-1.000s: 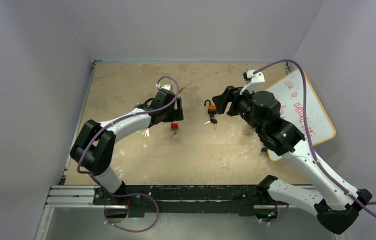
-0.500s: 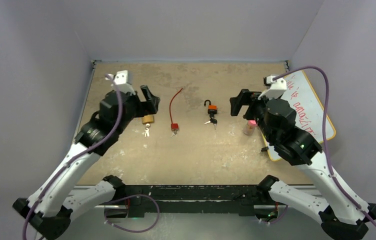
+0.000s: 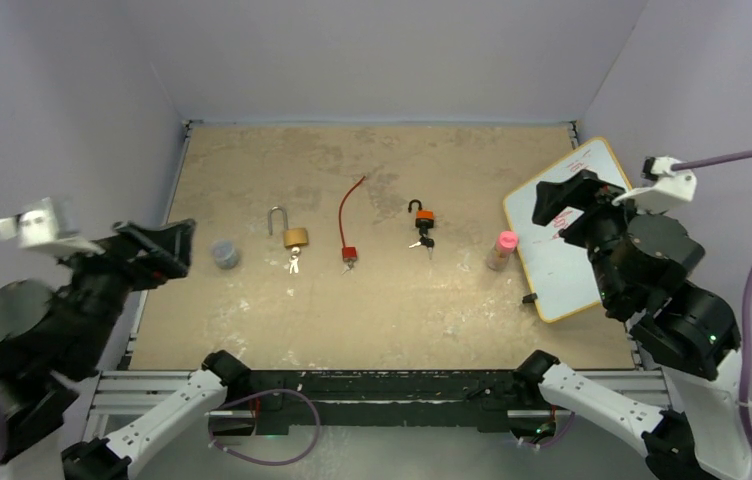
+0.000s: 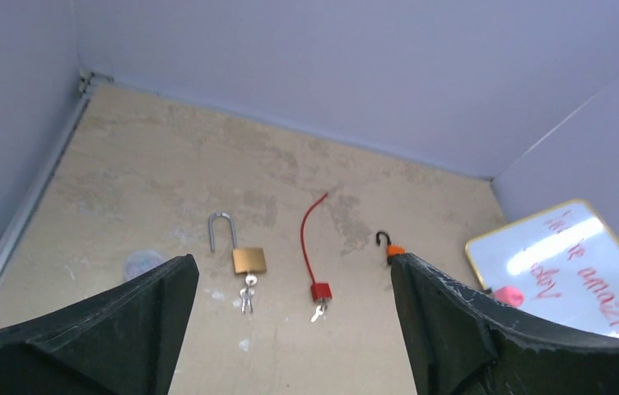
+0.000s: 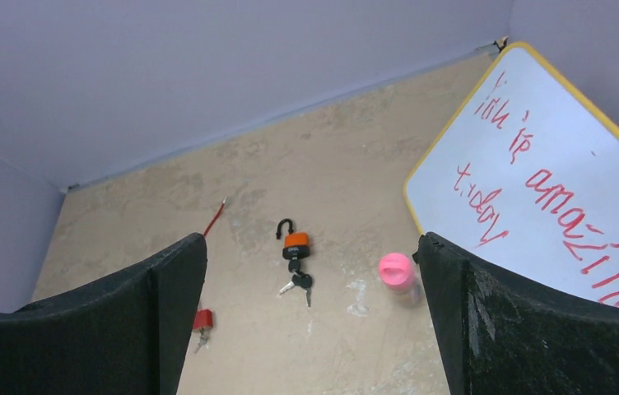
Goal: Unlock with the key
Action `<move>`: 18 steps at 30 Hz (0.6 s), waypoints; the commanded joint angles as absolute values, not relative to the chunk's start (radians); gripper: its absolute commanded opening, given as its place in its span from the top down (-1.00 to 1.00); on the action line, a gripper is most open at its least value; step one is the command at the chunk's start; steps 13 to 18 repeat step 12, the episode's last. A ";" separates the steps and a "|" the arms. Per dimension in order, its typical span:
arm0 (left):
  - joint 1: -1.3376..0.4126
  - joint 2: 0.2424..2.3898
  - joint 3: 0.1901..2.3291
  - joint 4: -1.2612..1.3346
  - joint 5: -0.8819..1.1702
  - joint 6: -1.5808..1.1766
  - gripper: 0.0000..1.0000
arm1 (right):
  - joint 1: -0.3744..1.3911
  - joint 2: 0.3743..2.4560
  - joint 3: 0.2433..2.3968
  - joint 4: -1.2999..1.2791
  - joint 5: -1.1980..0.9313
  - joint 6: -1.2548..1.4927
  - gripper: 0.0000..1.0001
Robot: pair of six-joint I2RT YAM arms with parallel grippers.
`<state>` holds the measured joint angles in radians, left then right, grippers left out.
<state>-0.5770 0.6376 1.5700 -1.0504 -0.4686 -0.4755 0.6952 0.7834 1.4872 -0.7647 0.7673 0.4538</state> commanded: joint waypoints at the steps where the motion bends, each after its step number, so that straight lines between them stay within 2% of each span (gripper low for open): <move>1: -0.578 0.640 1.707 -1.193 -0.537 -0.419 -0.81 | 0.697 0.785 1.572 -0.826 0.829 0.447 -0.98; 7: -0.577 0.646 1.795 -1.251 -0.549 -0.390 -0.84 | 0.697 0.794 1.625 -0.885 0.831 0.459 -0.98; 18: -0.567 0.638 1.787 -1.233 -0.526 -0.381 -0.87 | 0.697 0.781 1.615 -0.883 0.823 0.462 -0.98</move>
